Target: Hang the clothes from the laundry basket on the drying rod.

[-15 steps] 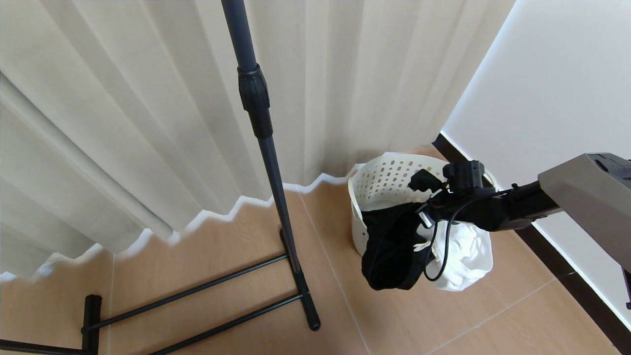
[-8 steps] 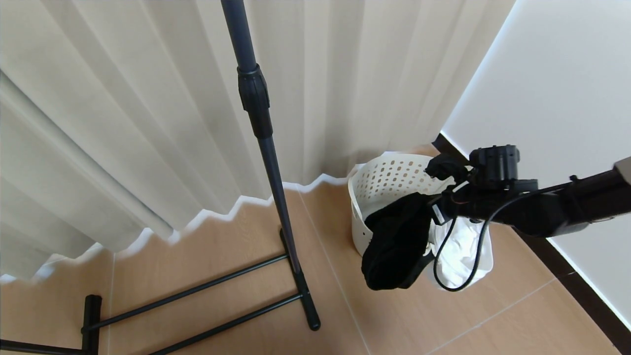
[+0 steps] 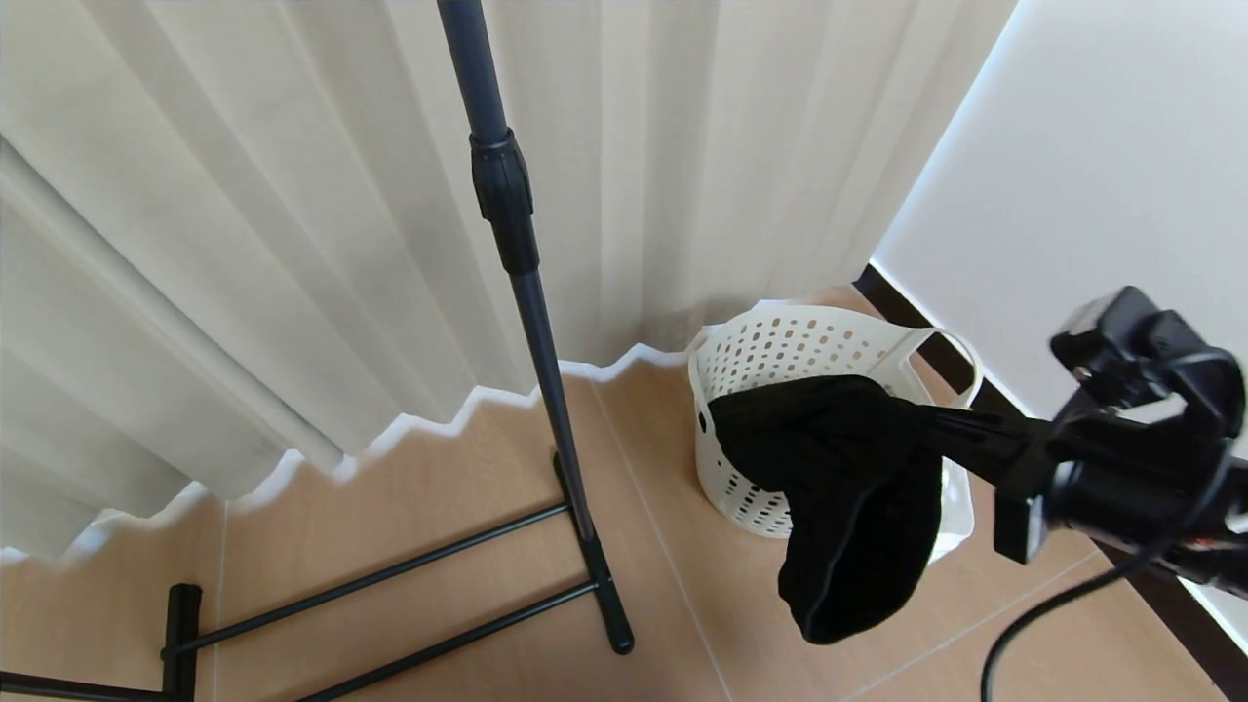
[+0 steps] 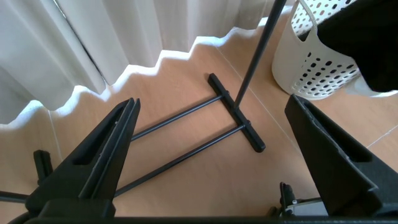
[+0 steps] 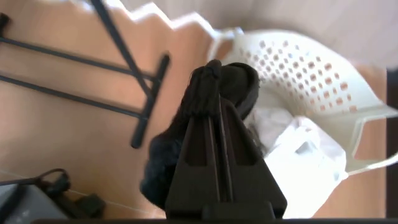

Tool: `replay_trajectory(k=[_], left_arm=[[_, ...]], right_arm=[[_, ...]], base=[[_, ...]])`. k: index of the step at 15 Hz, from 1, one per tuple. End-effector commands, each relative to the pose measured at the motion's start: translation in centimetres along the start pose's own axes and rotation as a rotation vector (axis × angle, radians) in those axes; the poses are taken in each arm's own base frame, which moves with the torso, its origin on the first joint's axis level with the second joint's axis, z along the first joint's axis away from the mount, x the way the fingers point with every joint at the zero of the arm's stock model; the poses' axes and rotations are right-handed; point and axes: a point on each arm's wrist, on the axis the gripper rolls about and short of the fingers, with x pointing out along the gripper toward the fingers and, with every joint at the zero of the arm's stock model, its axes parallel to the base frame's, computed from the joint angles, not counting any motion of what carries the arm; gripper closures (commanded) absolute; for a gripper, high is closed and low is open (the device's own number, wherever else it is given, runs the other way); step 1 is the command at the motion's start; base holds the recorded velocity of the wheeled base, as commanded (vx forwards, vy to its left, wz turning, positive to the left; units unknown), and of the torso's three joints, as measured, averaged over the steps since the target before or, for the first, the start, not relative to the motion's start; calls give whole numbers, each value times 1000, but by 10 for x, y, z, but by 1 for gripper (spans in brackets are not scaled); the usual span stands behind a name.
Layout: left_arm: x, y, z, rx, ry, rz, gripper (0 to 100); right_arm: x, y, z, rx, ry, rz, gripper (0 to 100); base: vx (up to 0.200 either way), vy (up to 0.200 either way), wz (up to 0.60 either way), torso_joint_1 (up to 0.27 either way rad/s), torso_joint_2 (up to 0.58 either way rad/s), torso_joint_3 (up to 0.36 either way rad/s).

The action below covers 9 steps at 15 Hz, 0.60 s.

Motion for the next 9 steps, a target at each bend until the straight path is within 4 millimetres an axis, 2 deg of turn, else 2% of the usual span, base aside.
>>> replay_trajectory(k=[1, 4, 9], left_arm=[[0, 0, 0, -2, 2, -1, 0], [0, 0, 0, -2, 1, 0, 0], [0, 0, 0, 0, 1, 2, 0]], right_arm=[[-40, 9, 6, -9, -120, 29, 100], [-28, 11, -1, -7, -69, 39, 100], [-27, 11, -4, -5, -57, 40, 100]], base=[[0, 0, 0, 0, 0, 0], [0, 0, 0, 4, 1, 103], [0, 0, 0, -1, 1, 191]])
